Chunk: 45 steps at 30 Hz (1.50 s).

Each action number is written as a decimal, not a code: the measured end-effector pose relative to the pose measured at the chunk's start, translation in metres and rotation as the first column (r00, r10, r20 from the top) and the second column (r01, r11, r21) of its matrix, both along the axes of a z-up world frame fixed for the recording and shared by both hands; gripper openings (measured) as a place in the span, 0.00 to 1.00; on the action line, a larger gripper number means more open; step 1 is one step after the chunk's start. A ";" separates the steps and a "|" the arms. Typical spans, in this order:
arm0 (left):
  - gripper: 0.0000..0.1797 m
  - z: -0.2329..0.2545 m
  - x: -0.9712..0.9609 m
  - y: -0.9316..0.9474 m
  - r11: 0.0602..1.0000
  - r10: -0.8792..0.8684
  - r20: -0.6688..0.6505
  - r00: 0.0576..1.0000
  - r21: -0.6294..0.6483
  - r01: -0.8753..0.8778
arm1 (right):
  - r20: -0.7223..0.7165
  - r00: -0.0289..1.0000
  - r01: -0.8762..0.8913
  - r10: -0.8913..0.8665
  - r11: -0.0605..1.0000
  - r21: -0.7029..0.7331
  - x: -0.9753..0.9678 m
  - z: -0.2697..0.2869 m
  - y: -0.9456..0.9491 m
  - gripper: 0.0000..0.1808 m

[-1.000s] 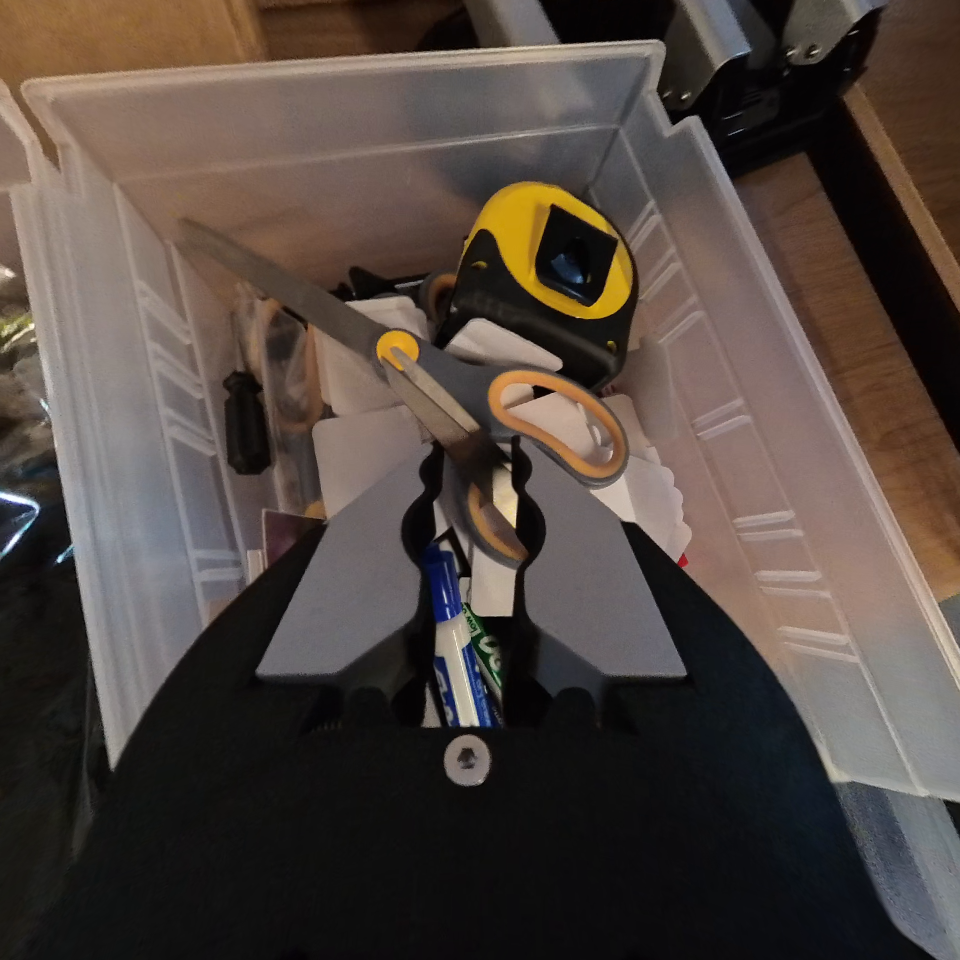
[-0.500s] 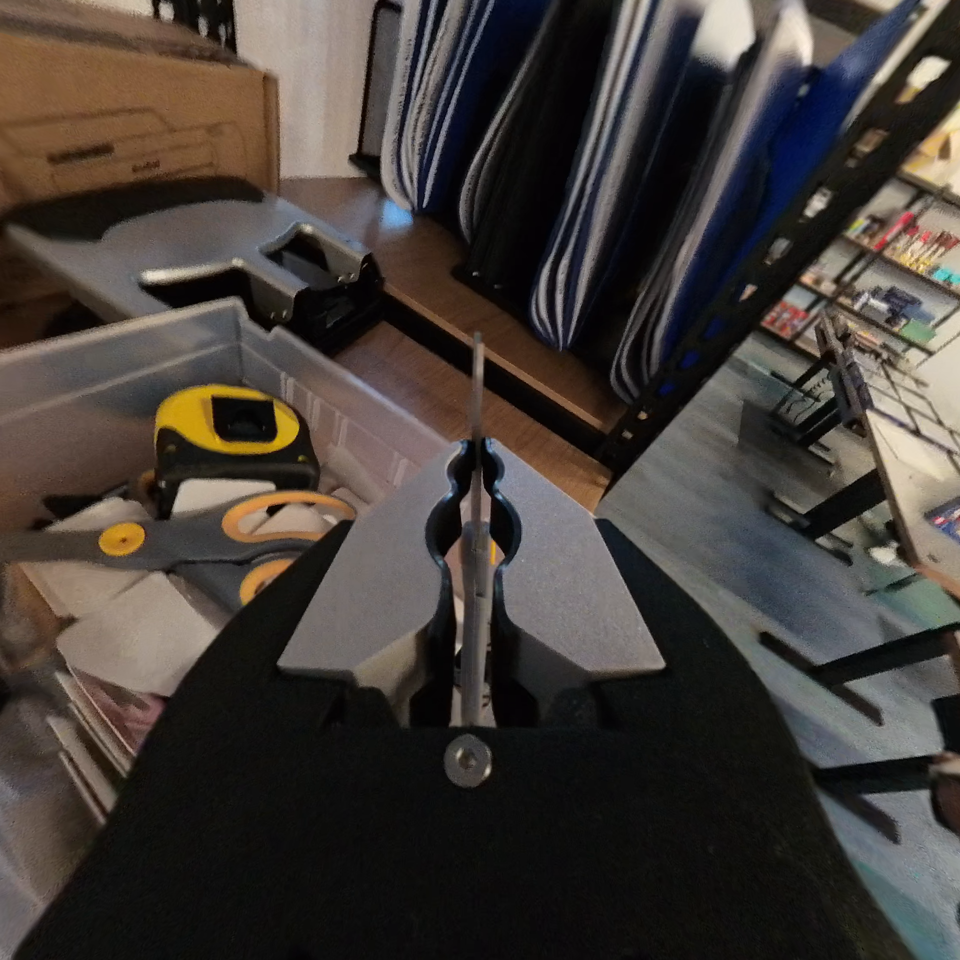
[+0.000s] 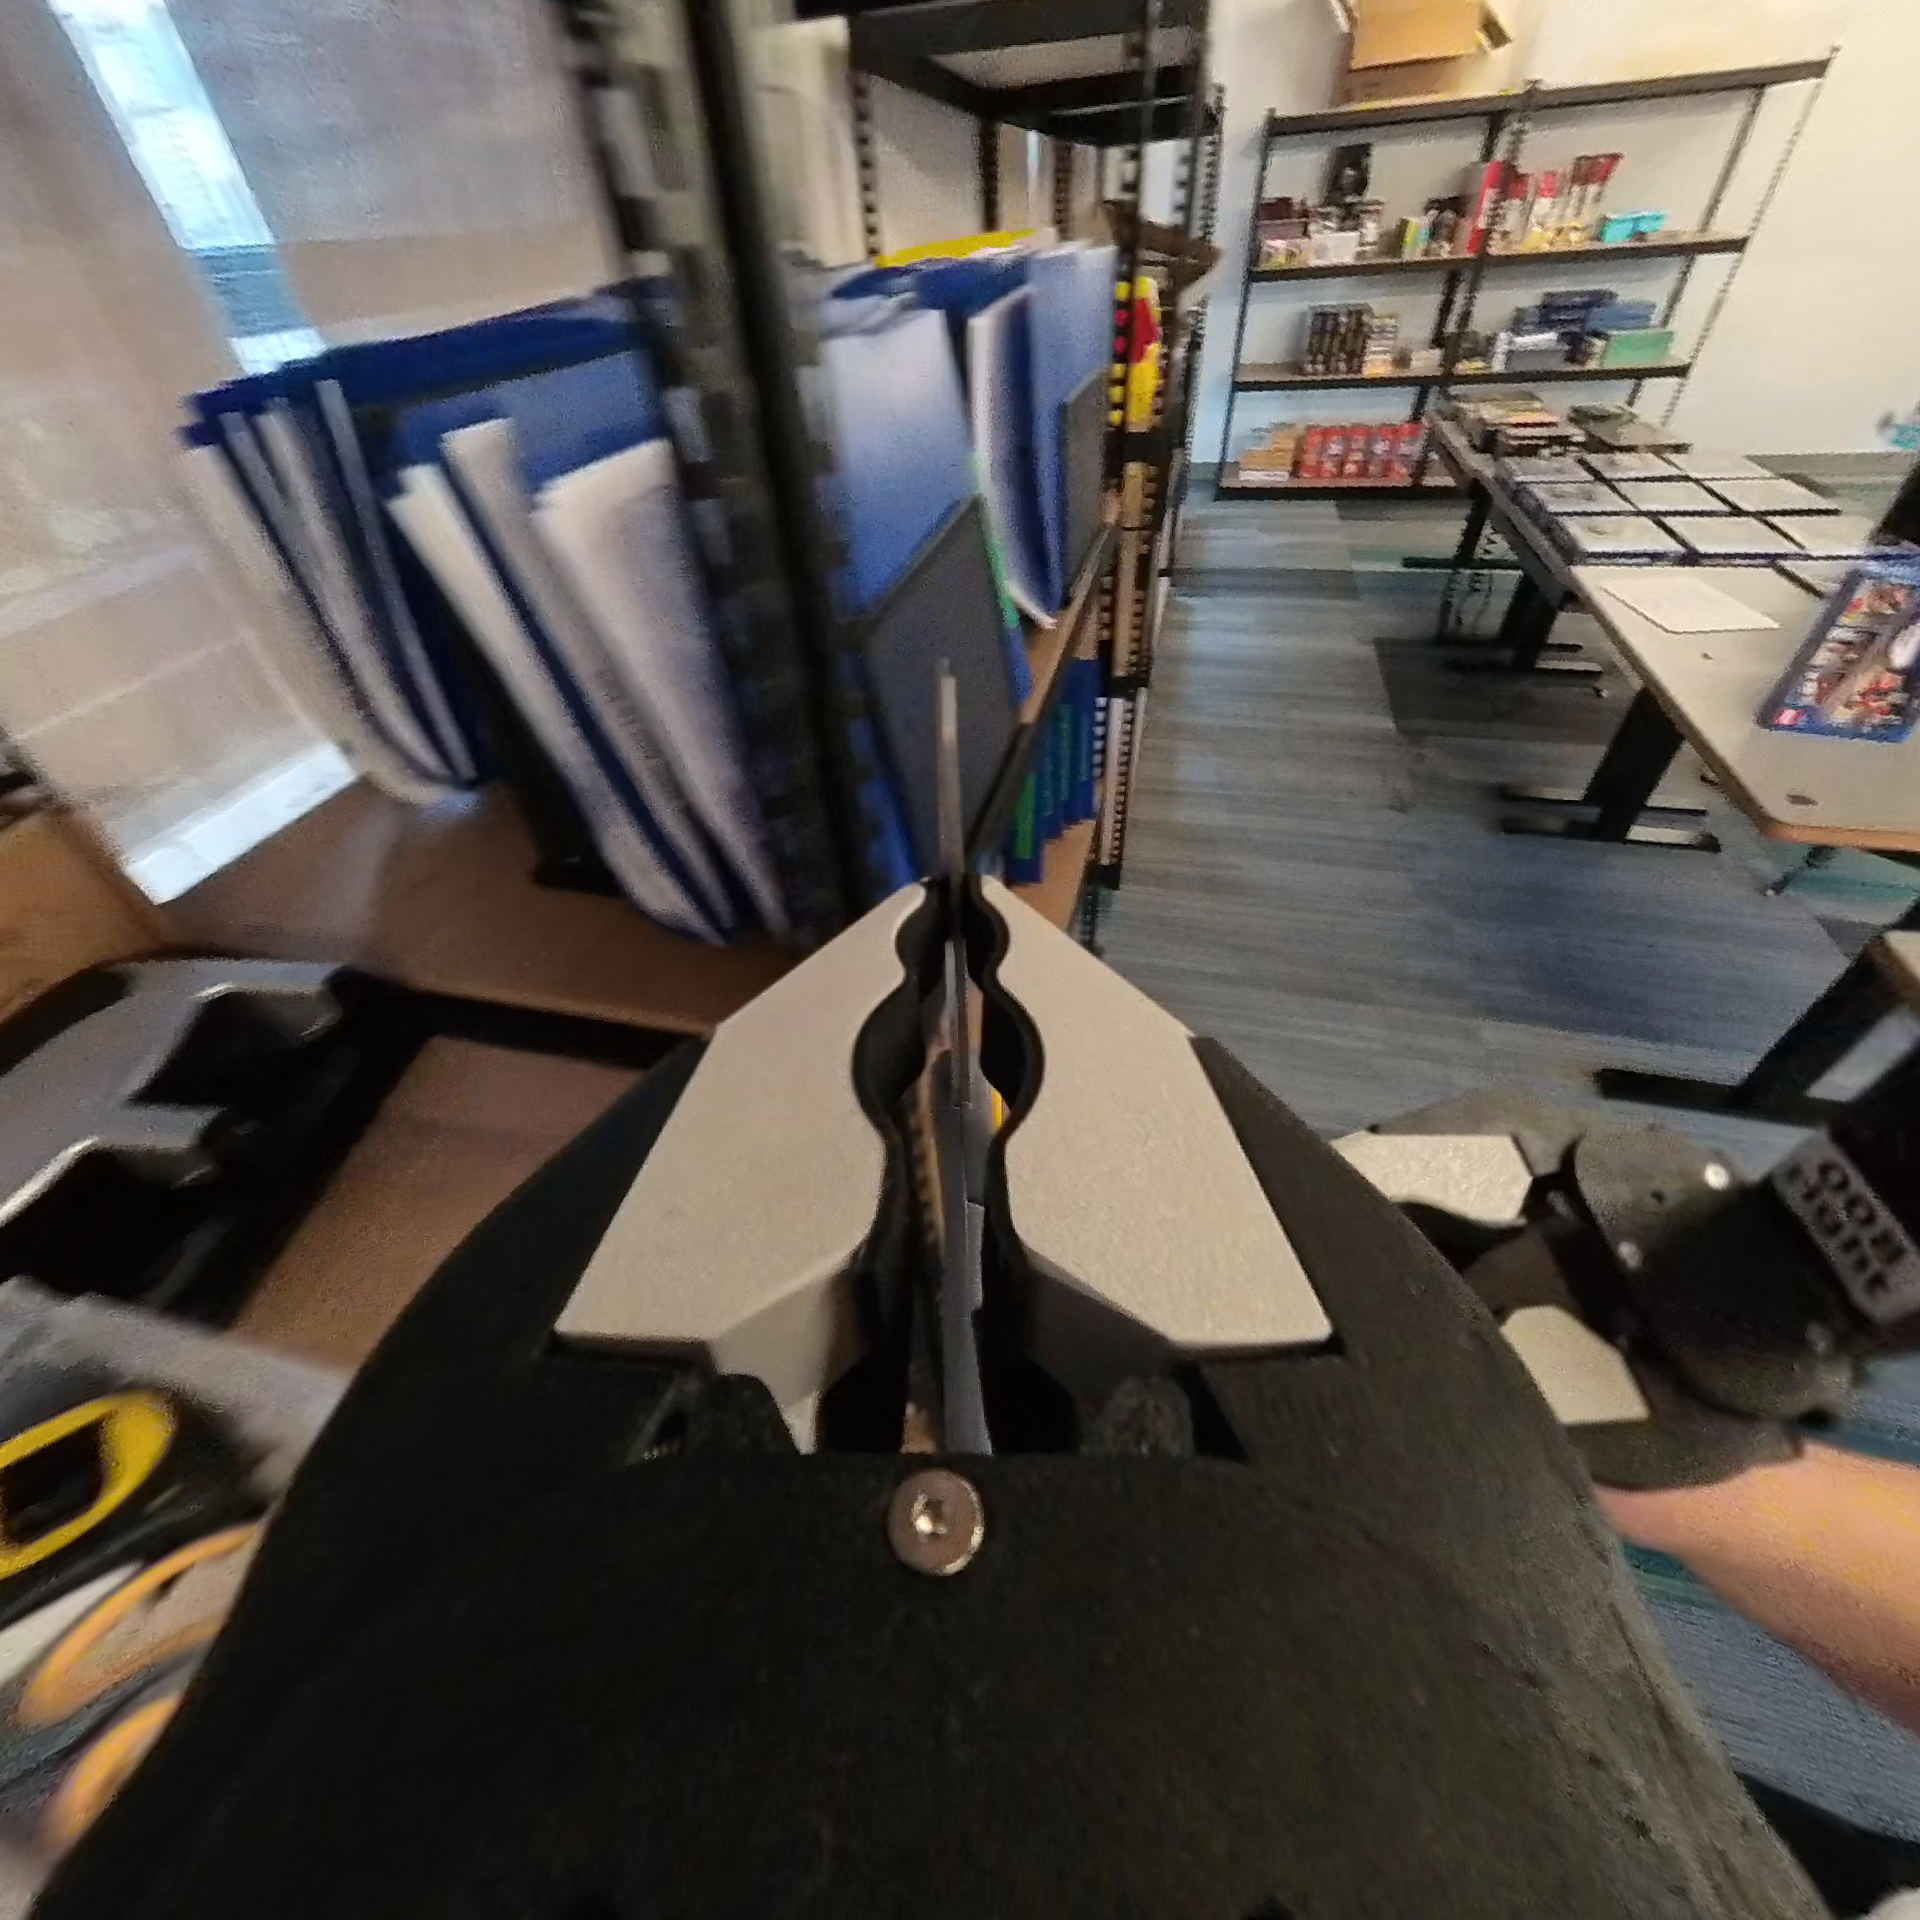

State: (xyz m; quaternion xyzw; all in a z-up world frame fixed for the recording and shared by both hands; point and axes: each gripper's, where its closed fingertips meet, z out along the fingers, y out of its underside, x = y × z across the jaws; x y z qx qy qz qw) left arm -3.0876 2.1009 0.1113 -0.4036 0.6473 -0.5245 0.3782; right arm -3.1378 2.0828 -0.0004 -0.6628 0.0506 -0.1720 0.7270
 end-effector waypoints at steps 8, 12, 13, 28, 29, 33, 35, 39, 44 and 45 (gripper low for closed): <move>0.00 -0.032 0.072 -0.240 0.954 -0.294 -0.037 0.955 -0.077 0.290 | -0.002 0.917 0.398 -0.399 0.914 0.080 0.084 -0.022 -0.184 0.21; 0.00 -0.043 0.106 -0.382 0.864 -0.488 -0.033 0.872 -0.158 0.477 | 0.040 0.786 0.604 -0.617 0.780 0.165 0.120 -0.027 -0.344 0.16; 0.00 -0.047 0.114 -0.418 0.836 -0.533 -0.038 0.845 -0.175 0.520 | 0.024 0.769 0.632 -0.639 0.764 0.129 0.132 -0.035 -0.379 0.16; 0.02 -0.101 0.182 -0.840 0.410 -0.909 -0.097 0.404 -0.374 0.832 | 0.217 0.262 0.959 -0.940 0.230 -0.165 0.253 -0.104 -0.791 0.18; 0.01 -0.107 0.191 -0.858 0.388 -0.920 -0.103 0.379 -0.390 0.835 | 0.175 0.243 0.964 -0.954 0.218 -0.152 0.261 -0.109 -0.809 0.17; 0.01 -0.131 0.234 -0.918 0.313 -0.950 -0.128 0.286 -0.385 0.868 | 0.023 0.218 0.965 -0.976 0.212 -0.153 0.296 -0.133 -0.875 0.13; 0.01 -0.143 0.258 -0.950 0.274 -0.961 -0.135 0.242 -0.336 0.901 | -0.009 0.197 0.965 -0.980 0.196 -0.173 0.318 -0.144 -0.903 0.13; 0.02 -0.168 0.304 -1.024 0.182 -0.973 -0.180 0.148 -0.192 0.964 | -0.181 0.159 0.953 -0.971 0.199 -0.230 0.357 -0.167 -0.956 0.11; 0.13 -0.195 0.325 -1.115 -0.020 -0.973 -0.218 -0.073 -0.237 0.971 | -0.306 0.022 0.955 -0.952 0.110 -0.276 0.379 -0.179 -1.040 0.11; 0.13 -0.200 0.327 -1.130 -0.051 -0.968 -0.225 -0.115 -0.269 0.962 | -0.323 -0.019 0.951 -0.946 0.083 -0.297 0.380 -0.184 -1.059 0.11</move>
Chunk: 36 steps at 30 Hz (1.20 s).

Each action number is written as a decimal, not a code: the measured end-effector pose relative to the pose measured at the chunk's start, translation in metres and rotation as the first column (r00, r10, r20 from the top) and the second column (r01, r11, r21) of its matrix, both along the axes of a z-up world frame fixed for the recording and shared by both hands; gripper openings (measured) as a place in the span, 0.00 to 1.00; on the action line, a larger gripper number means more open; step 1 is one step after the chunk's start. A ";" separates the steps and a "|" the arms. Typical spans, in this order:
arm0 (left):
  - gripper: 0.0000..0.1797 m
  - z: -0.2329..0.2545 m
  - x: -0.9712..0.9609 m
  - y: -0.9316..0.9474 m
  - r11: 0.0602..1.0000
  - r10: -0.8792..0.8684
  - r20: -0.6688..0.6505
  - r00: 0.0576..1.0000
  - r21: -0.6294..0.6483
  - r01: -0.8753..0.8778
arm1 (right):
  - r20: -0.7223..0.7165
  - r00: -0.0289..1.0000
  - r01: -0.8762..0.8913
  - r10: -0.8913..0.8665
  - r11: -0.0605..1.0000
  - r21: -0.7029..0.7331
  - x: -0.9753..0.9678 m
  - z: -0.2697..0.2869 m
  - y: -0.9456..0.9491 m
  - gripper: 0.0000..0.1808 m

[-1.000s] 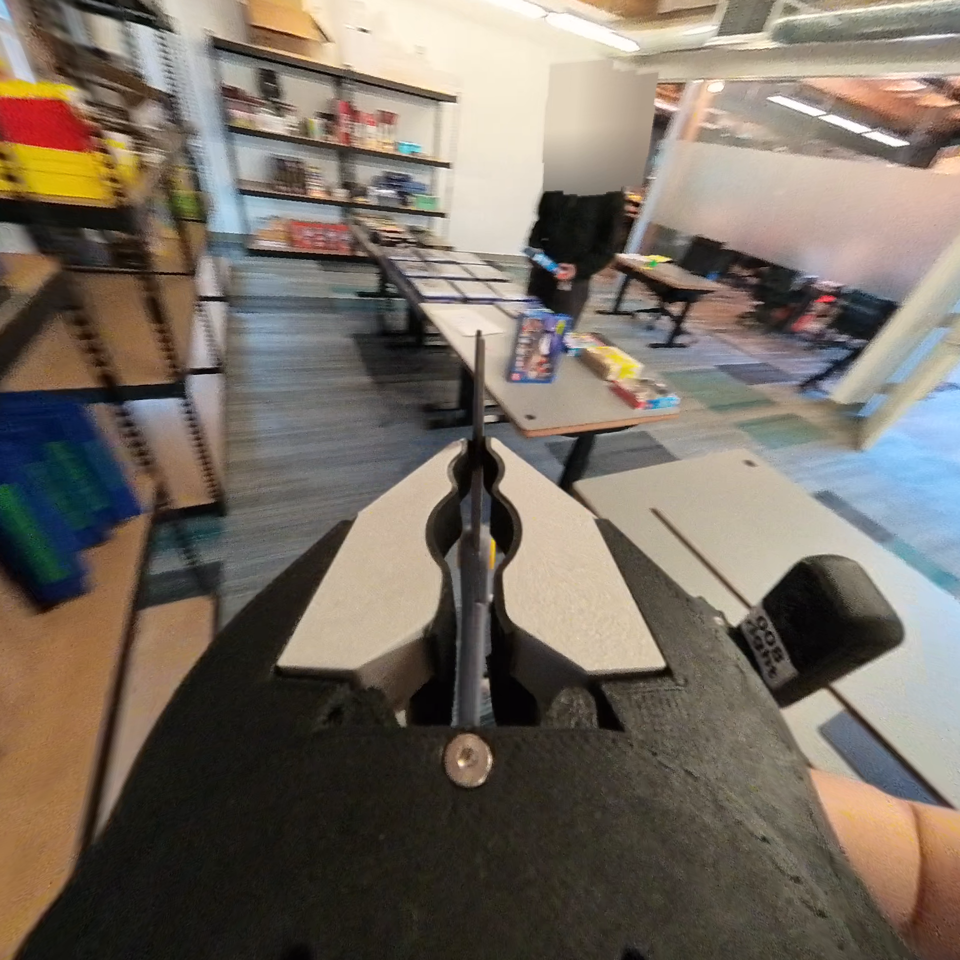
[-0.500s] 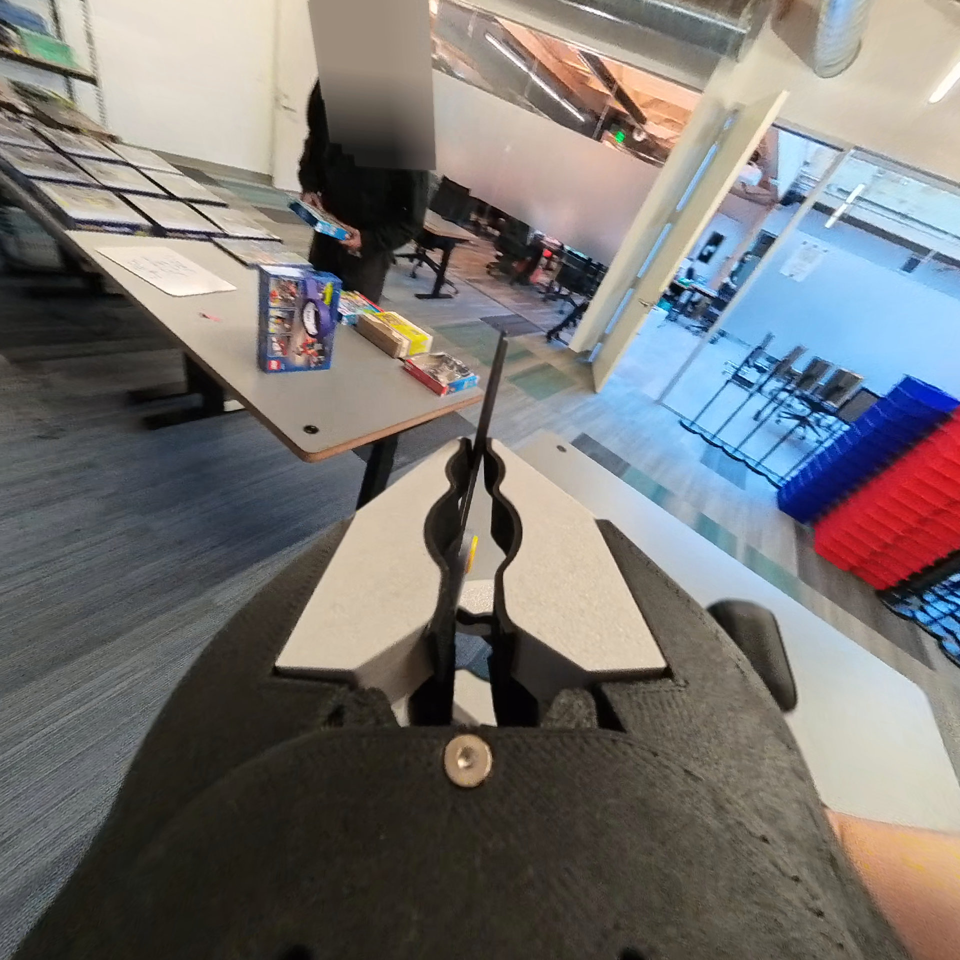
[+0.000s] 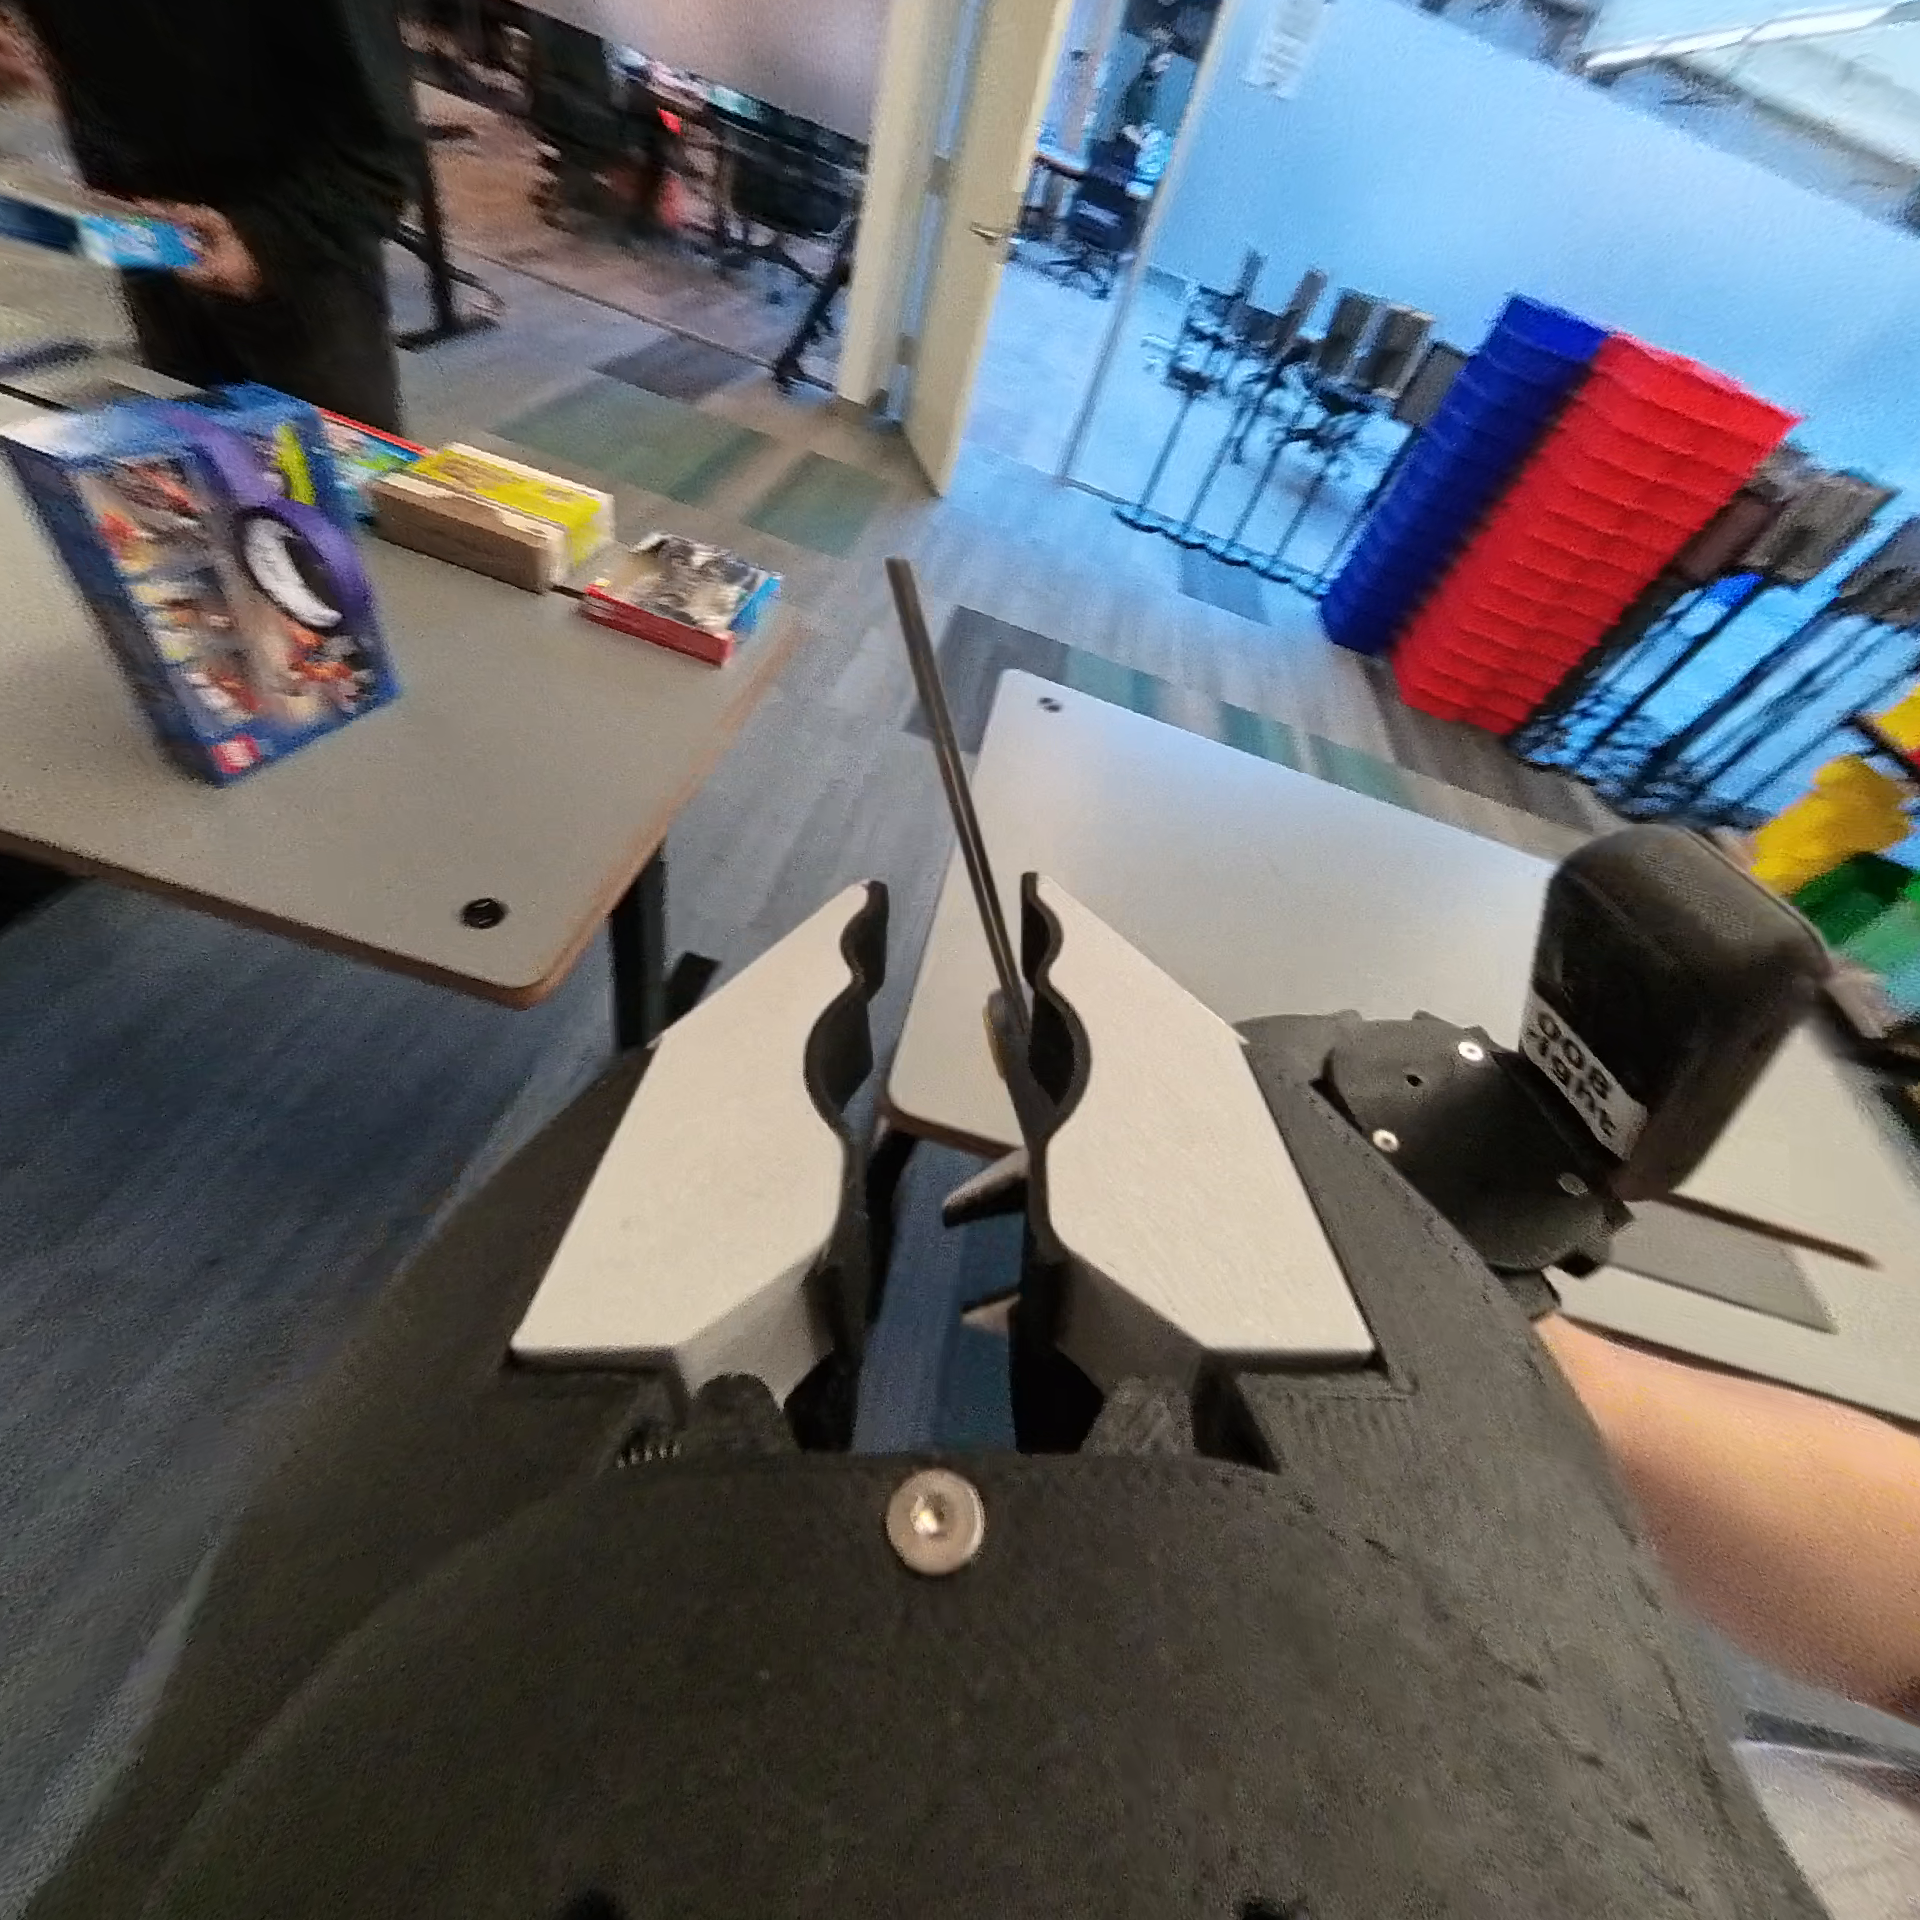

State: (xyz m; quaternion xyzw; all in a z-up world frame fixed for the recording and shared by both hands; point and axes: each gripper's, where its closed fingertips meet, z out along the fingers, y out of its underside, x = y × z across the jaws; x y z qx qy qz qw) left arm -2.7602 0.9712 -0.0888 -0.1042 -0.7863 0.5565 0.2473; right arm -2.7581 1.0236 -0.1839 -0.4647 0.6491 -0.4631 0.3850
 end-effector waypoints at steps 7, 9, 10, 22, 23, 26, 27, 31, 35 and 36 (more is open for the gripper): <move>0.20 -0.034 0.021 -0.114 0.991 -0.130 -0.166 0.978 0.006 0.133 | -0.107 0.991 0.075 -0.075 0.997 -0.002 0.007 -0.023 -0.128 0.11; 0.24 -0.053 0.014 -0.149 0.981 -0.163 -0.264 0.951 0.062 0.185 | -0.149 0.987 0.063 -0.065 0.998 -0.018 0.010 -0.035 -0.160 0.12; 0.23 -0.057 0.008 -0.163 0.966 -0.203 -0.346 0.916 0.083 0.245 | -0.193 0.980 0.039 -0.041 0.999 -0.017 0.011 -0.045 -0.172 0.12; 0.00 -0.170 0.011 -0.352 0.852 0.034 -0.631 0.775 0.424 0.308 | -0.396 0.903 0.148 -0.167 0.986 -0.076 0.022 -0.164 -0.343 0.17; 0.00 -0.179 0.013 -0.367 0.841 0.047 -0.624 0.780 0.446 0.306 | -0.412 0.888 0.183 -0.204 0.979 -0.090 0.025 -0.175 -0.359 0.18; 0.00 -0.196 0.017 -0.409 0.832 0.018 -0.591 0.806 0.456 0.315 | -0.399 0.869 0.276 -0.293 0.956 -0.099 0.034 -0.194 -0.406 0.12; 0.01 -0.196 0.019 -0.423 0.837 -0.015 -0.584 0.811 0.436 0.330 | -0.388 0.875 0.276 -0.288 0.957 -0.088 0.038 -0.198 -0.420 0.11; 0.09 -0.182 0.023 -0.472 0.825 -0.195 -0.605 0.772 0.325 0.463 | -0.337 0.914 0.243 -0.227 0.970 0.007 0.049 -0.189 -0.467 0.11; 0.20 -0.191 0.049 -0.499 0.838 -0.300 -0.474 0.828 0.284 0.466 | -0.266 0.929 0.295 -0.258 0.949 0.109 0.042 -0.183 -0.508 0.11; 0.21 -0.193 0.054 -0.498 0.839 -0.319 -0.455 0.831 0.273 0.471 | -0.228 0.939 0.298 -0.259 0.942 0.157 0.042 -0.178 -0.515 0.11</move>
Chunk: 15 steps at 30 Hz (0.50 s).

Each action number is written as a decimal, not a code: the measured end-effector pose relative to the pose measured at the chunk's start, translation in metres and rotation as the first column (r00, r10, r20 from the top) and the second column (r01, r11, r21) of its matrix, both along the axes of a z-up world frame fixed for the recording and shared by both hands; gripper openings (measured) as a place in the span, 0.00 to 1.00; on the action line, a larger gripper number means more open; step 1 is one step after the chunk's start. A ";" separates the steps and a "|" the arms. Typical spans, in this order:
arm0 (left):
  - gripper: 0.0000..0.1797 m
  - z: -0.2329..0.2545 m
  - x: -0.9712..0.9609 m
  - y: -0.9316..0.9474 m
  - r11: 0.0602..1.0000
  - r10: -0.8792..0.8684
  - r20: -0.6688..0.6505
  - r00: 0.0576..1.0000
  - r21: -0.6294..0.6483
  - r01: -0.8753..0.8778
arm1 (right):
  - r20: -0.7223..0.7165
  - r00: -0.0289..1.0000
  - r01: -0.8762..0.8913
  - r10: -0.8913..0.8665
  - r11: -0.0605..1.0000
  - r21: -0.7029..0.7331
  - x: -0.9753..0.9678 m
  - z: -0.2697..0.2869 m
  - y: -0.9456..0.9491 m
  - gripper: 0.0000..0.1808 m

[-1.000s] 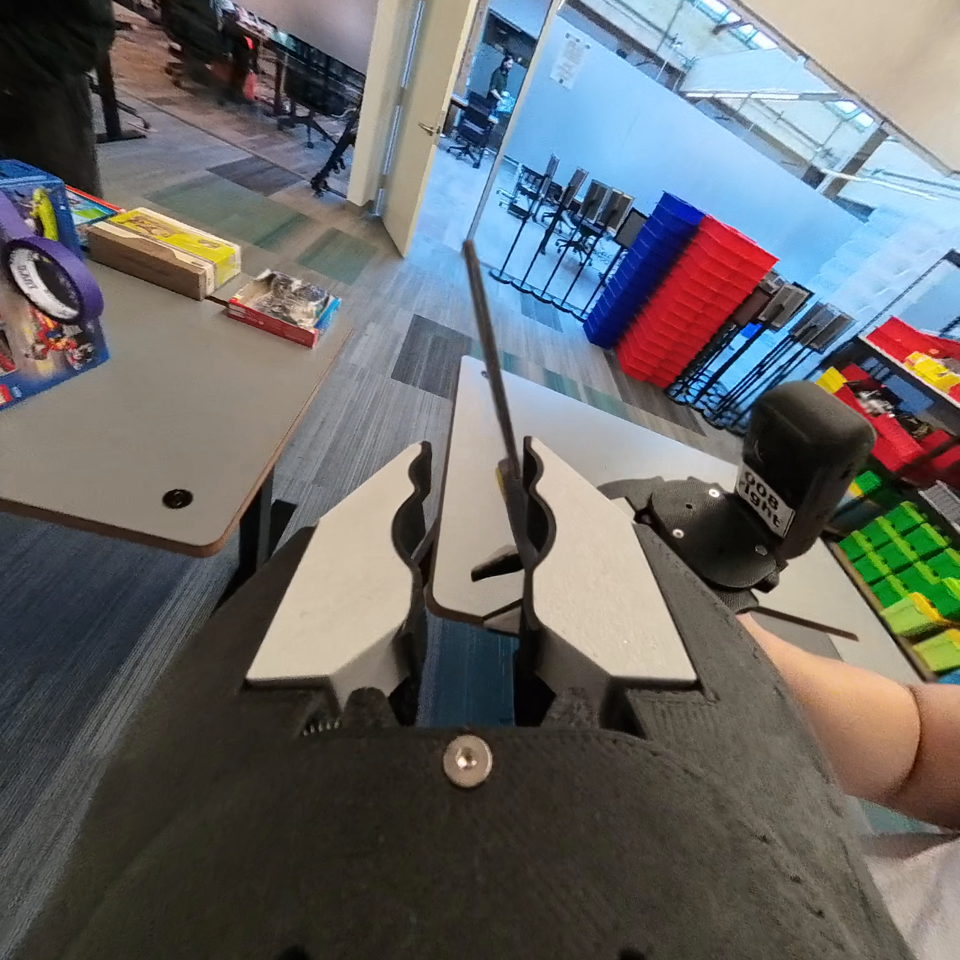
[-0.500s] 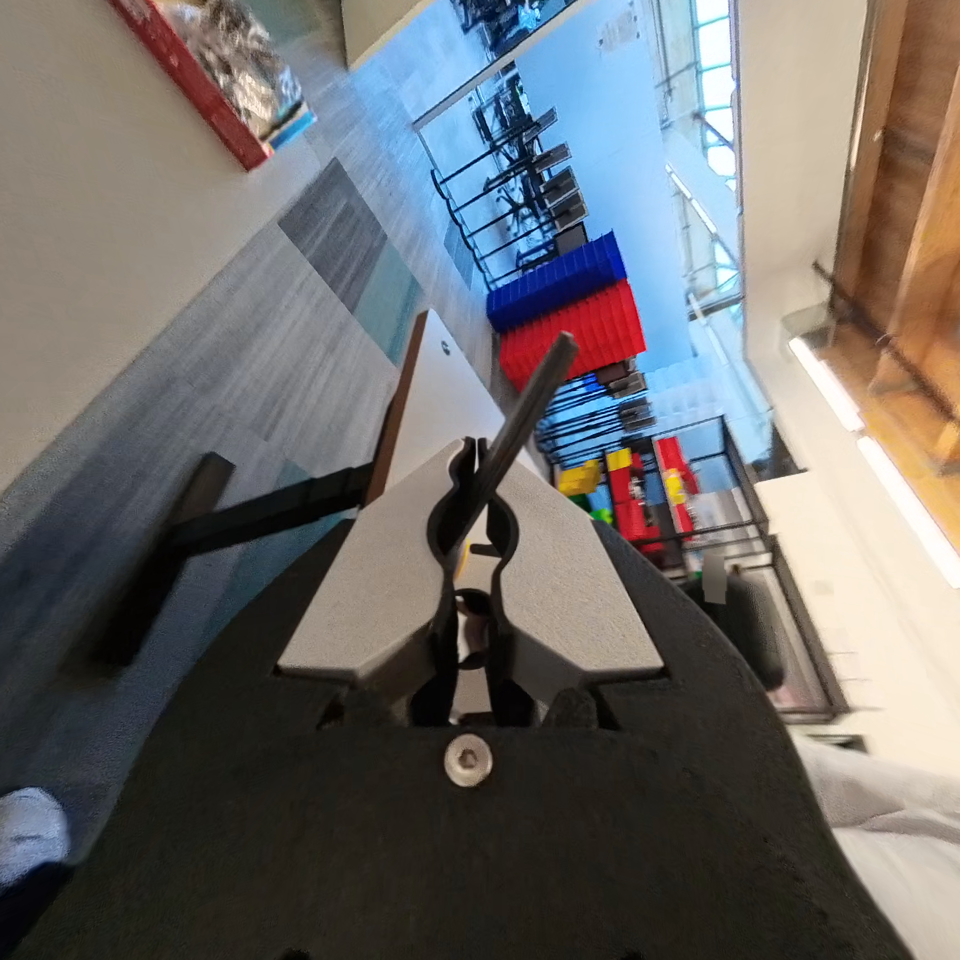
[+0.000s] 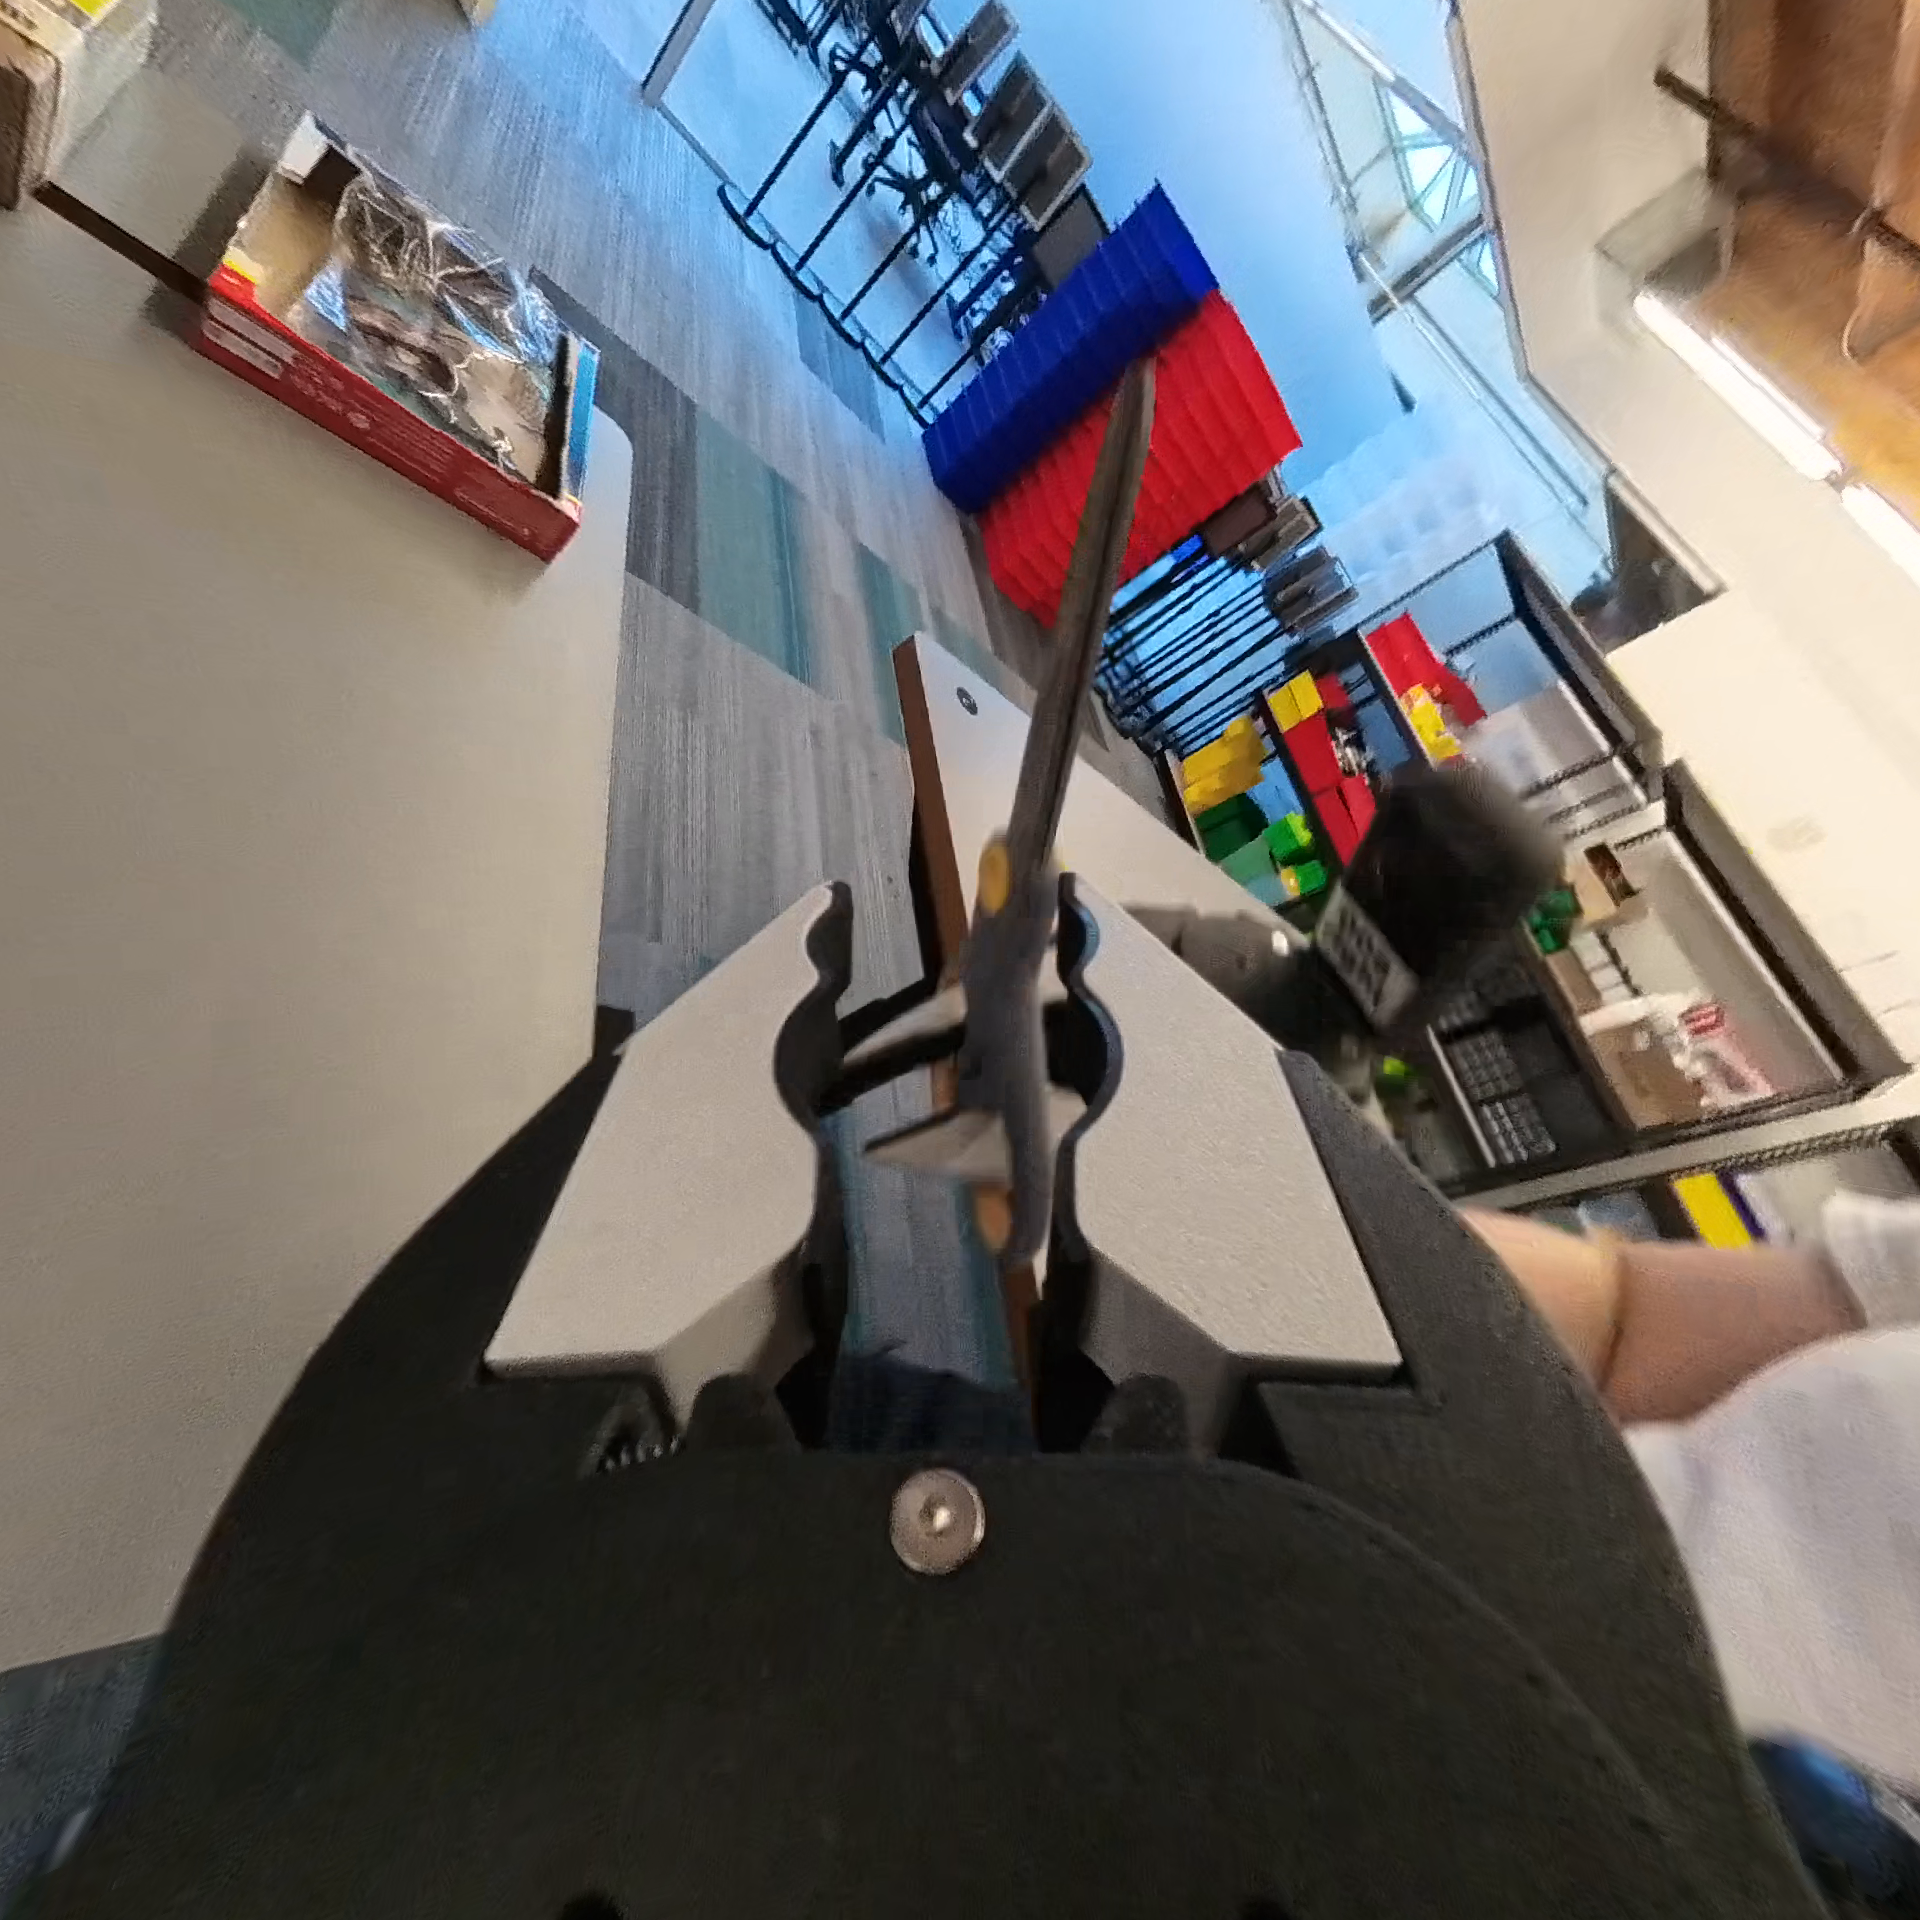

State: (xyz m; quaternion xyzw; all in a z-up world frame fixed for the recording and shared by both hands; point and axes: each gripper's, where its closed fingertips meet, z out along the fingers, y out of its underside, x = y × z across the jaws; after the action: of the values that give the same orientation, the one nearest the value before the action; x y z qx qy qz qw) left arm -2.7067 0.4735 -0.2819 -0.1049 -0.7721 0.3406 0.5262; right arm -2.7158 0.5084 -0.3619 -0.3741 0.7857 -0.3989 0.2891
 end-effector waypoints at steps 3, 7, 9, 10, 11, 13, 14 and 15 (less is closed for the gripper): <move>0.22 -0.005 0.003 0.010 0.997 -0.041 -0.015 0.999 -0.073 0.040 | 0.222 0.973 -0.089 0.071 0.993 0.075 0.010 0.030 -0.013 0.10; 0.30 0.003 0.002 -0.016 0.994 0.027 -0.212 0.977 -0.098 -0.049 | 0.360 0.888 -0.367 0.286 0.913 0.180 0.015 0.043 -0.029 0.10; 0.32 0.016 0.003 -0.043 0.988 0.074 -0.294 0.953 -0.111 -0.111 | 0.341 0.841 -0.493 0.420 0.854 0.164 0.009 0.037 -0.042 0.10; 0.33 0.016 0.003 -0.058 0.981 0.107 -0.287 0.952 -0.123 -0.148 | 0.326 0.808 -0.558 0.491 0.814 0.159 0.005 0.033 -0.047 0.10; 0.36 0.015 0.002 -0.073 0.974 0.145 -0.269 0.952 -0.129 -0.185 | 0.312 0.765 -0.628 0.563 0.759 0.170 0.000 0.028 -0.050 0.10; 0.36 0.011 -0.006 -0.095 0.965 0.198 -0.262 0.945 -0.119 -0.235 | 0.265 0.676 -0.736 0.688 0.647 0.199 -0.011 0.018 -0.058 0.10; 0.35 0.008 -0.012 -0.104 0.960 0.226 -0.266 0.937 -0.105 -0.261 | 0.251 0.607 -0.795 0.754 0.566 0.219 -0.020 0.014 -0.057 0.10; 0.33 0.005 -0.019 -0.111 0.956 0.245 -0.277 0.929 -0.092 -0.280 | 0.251 0.514 -0.854 0.820 0.462 0.240 -0.032 0.012 -0.054 0.10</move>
State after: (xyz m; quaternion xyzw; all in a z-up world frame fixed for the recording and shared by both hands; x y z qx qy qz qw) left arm -2.7260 0.3624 -0.2771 0.0116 -0.6786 0.4686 0.5655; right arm -2.7479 0.4542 -0.3500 -0.6359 0.5402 -0.0844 0.5446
